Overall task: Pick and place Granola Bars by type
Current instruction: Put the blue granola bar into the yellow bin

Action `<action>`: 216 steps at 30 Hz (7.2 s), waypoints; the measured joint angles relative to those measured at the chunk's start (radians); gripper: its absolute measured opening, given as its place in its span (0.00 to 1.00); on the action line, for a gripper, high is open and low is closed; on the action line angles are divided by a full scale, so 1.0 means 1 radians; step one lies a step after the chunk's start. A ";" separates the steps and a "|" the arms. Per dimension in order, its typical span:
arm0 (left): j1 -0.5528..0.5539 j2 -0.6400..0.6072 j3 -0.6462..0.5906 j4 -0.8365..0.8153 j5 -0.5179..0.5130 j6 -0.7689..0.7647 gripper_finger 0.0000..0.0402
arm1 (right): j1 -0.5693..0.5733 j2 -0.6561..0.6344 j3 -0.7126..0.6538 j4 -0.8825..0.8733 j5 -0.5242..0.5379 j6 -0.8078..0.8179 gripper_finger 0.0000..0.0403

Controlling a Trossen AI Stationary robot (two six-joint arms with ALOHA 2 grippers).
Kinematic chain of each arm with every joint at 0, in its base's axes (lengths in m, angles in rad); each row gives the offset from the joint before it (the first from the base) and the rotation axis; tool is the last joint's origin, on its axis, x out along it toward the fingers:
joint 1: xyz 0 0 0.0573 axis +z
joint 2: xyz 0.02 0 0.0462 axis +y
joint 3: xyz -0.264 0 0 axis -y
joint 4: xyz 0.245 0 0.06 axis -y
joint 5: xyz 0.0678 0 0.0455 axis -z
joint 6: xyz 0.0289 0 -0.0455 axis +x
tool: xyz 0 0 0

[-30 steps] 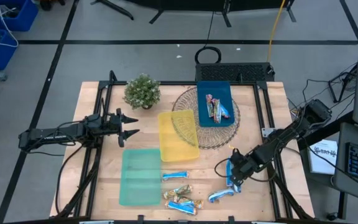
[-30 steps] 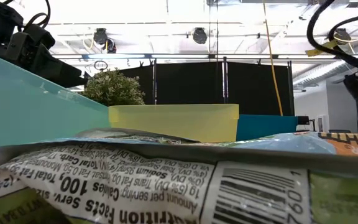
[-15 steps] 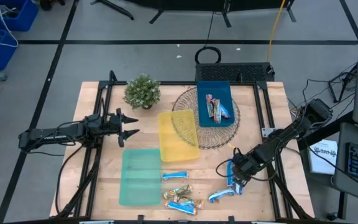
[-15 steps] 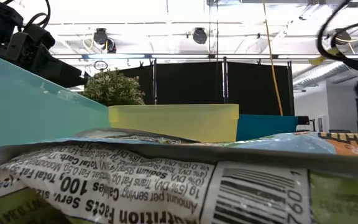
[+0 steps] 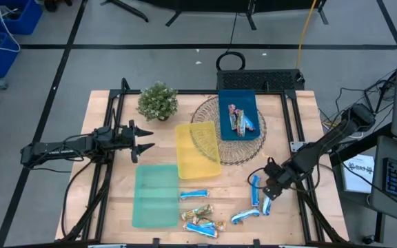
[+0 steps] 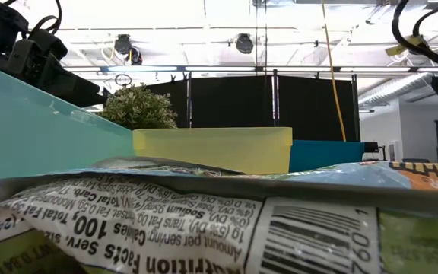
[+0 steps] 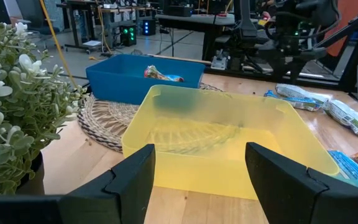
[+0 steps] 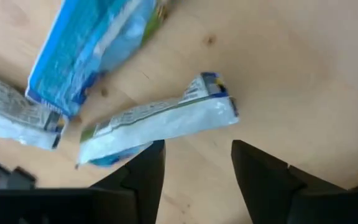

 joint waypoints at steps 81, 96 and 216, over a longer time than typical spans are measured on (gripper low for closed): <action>0.000 0.000 0.000 0.000 0.000 0.000 0.64 | -0.097 -0.178 0.002 0.760 0.648 -1.308 0.00; 0.000 0.000 0.000 0.000 0.000 0.000 0.64 | -0.467 0.073 0.002 1.228 0.300 -1.592 0.00; -0.260 1.522 0.799 0.899 -0.155 -0.088 0.61 | -0.577 0.167 0.002 1.315 0.178 -1.864 0.00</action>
